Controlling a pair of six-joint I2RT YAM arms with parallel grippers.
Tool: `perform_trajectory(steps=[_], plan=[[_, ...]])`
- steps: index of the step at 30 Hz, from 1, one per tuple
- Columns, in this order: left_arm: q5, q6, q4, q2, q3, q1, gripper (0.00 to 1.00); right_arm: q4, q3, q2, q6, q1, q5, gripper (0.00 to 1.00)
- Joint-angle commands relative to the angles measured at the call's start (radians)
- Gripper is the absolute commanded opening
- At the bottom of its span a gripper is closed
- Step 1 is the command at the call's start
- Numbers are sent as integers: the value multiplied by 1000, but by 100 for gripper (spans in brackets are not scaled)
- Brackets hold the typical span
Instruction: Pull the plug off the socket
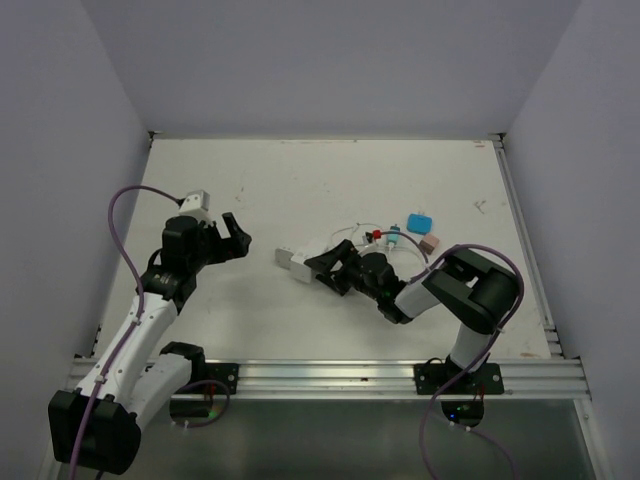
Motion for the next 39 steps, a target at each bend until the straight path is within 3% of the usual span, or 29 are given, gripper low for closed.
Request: perform_trajectory(steps=[1,17,28,39], plan=[[17,22,44,0,-6,14,100,64,-12,-11,-13,-3,58,77],[30,24,48,3,-9,17,100,-42,43,-29,-104,-114,-26,71],[37,23,51,9,-9,20,99,-235,221,-23,-225,-146,-124,52],[41,23,51,9,-10,26,100,-410,343,-8,-305,-186,-166,52]])
